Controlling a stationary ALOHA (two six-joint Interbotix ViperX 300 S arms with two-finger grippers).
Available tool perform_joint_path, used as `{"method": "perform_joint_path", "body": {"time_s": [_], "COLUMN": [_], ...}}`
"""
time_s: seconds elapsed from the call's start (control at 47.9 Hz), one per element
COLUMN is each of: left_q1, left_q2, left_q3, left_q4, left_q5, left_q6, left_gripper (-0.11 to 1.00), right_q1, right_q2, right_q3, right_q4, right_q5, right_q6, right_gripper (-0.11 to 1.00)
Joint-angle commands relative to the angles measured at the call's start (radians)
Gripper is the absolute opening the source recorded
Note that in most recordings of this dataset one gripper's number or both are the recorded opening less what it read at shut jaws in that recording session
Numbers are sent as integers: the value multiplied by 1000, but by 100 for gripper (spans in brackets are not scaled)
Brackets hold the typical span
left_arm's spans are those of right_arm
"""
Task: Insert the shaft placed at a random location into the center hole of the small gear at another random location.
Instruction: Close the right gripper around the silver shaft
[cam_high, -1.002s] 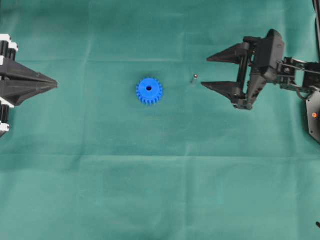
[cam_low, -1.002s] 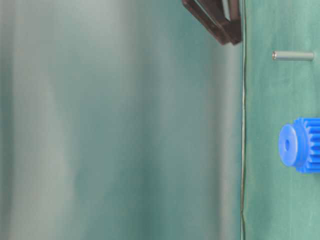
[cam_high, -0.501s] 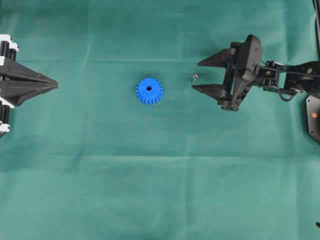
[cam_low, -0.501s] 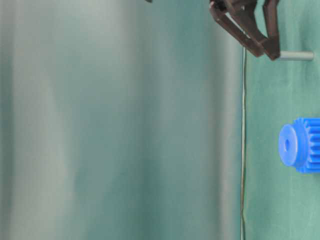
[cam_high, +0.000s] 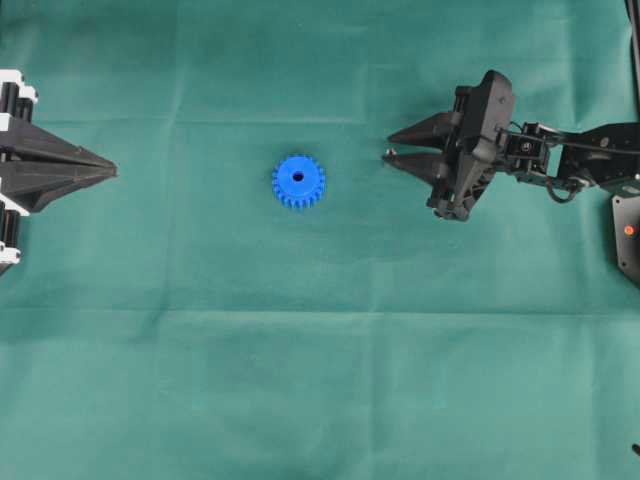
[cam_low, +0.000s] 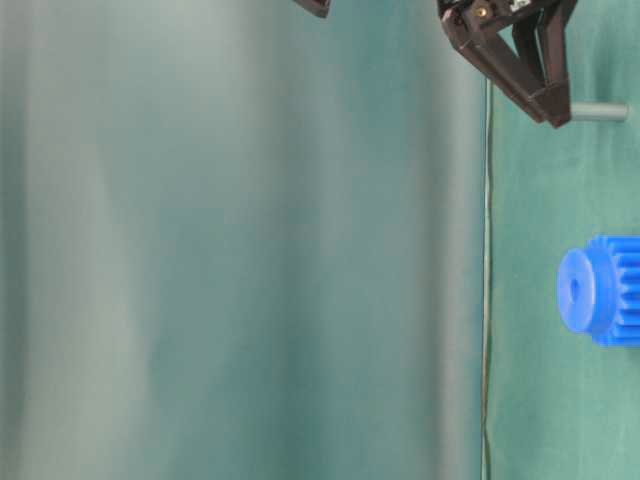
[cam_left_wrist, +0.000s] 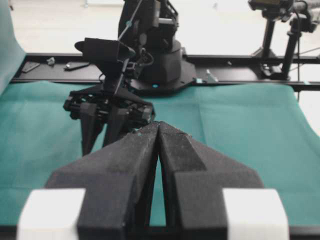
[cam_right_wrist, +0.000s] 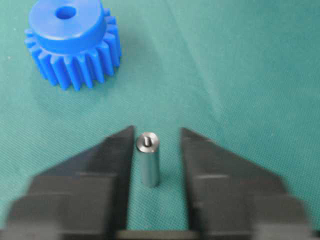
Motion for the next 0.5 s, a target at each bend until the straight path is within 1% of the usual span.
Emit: {"method": "perform_joint_path", "body": {"time_s": [0.0, 0.042, 0.063, 0.48], "left_q1": [-2, -2, -2, -2], "left_q2": [8, 8, 6, 8], "left_q3": [-20, -20, -20, -20], "left_q4": [3, 2, 2, 3], "left_q5": [-5, -5, -5, -5], "left_q6": [0, 0, 0, -2], "left_gripper": [0, 0, 0, 0], "right_q1": [-5, -5, -5, -3], "right_q2": [-9, -9, -9, -31], "right_q3": [-15, -15, -15, -21], "right_q4": [0, -2, -2, -2], "right_q5": [-20, -18, -18, -3], "right_q6": [-14, -14, -14, -6], "right_gripper": [22, 14, 13, 13]}}
